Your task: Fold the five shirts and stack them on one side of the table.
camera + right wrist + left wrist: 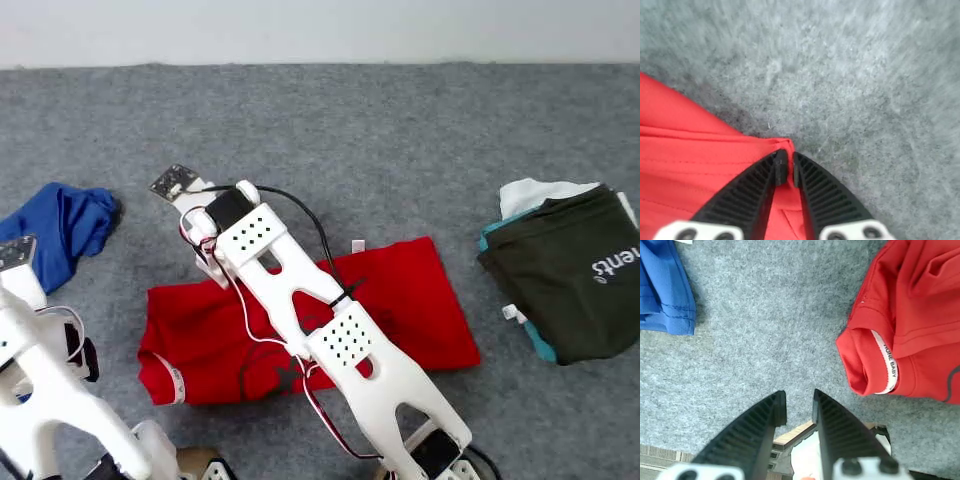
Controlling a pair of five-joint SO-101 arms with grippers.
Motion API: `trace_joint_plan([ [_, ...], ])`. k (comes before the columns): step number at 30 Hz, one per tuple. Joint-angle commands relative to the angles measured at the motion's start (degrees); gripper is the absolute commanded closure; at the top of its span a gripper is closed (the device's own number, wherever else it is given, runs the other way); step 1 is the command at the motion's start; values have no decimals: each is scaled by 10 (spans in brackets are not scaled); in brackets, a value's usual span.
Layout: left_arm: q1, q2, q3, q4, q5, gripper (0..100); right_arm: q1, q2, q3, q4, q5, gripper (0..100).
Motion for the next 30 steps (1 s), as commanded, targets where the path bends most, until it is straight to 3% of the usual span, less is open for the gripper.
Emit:
trace_joint_plan([
  [1,-1,0,1,-4,4,899,-2,-65,-31,25,-4,989],
  [13,-1,0,1,-4,4,899,-49,-207,181,26,-2,989],
  [18,-1,2,1,-4,4,899,-64,-266,296,24,37,989],
  [30,-1,2,1,-3,4,899,-44,-347,382,26,97,953],
])
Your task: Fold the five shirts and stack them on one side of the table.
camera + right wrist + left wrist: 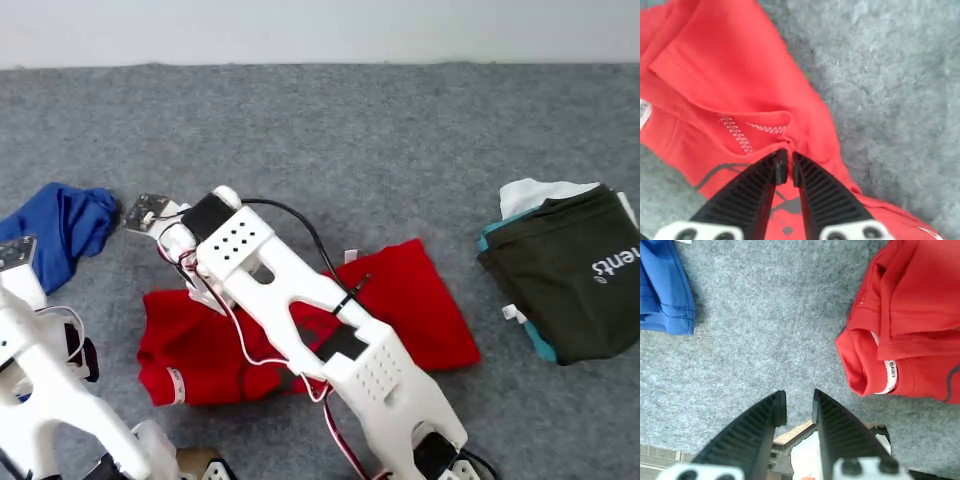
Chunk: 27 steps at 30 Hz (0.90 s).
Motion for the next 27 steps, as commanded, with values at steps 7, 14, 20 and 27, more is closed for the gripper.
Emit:
trace_joint_plan([
  [7,-1,0,1,-3,4,899,8,-132,149,24,18,905],
  [14,-1,0,2,-3,4,899,7,-180,192,-2,10,907],
  [20,-1,-2,2,-2,4,899,35,-157,168,-179,-68,905],
  [27,-1,-2,2,-1,4,899,26,-87,167,-291,-68,905],
])
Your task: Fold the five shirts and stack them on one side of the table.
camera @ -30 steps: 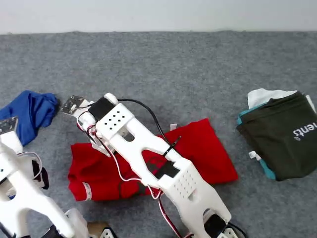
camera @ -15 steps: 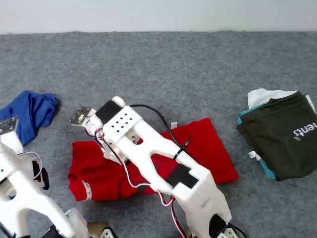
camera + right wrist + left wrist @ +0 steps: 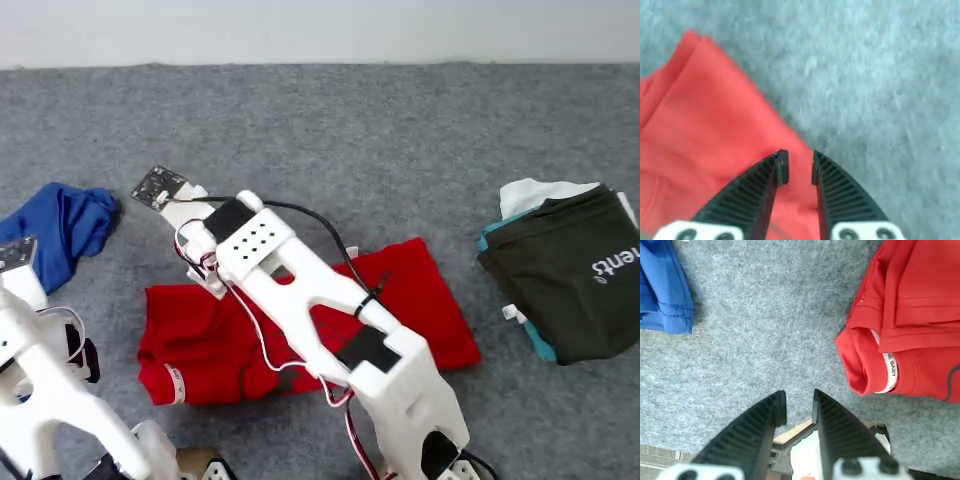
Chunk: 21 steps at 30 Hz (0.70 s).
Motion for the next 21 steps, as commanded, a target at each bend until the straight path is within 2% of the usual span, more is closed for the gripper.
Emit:
trace_joint_plan([
  [1,-1,-2,-2,-1,4,899,2,12,-25,-25,-4,905],
  [14,-1,0,-2,-1,4,899,-14,3,-25,117,43,909],
  [21,-1,0,-2,-1,4,899,-12,5,-21,139,45,909],
])
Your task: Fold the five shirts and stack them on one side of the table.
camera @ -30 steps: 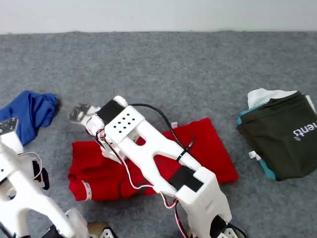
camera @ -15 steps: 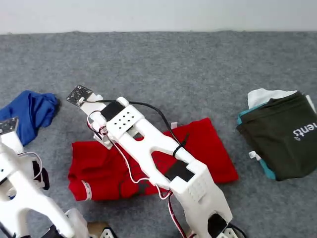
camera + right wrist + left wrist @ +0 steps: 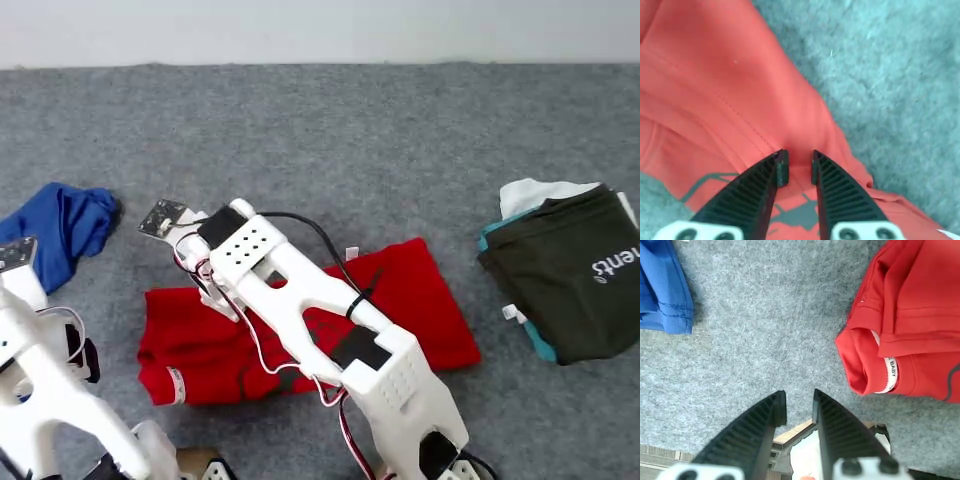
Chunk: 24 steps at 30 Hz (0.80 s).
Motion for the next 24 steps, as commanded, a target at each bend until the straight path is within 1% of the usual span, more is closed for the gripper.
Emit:
trace_joint_plan([
  [1,-1,0,-2,-1,4,899,2,-13,-18,12,7,909],
  [4,-1,0,-2,-1,4,899,11,0,4,-5,7,909],
  [8,-1,0,-2,-1,4,899,23,24,33,-59,7,909],
  [18,-1,0,-2,-1,4,899,20,37,36,-142,4,909],
  [24,-1,-1,-2,-1,4,899,4,33,35,-142,7,909],
])
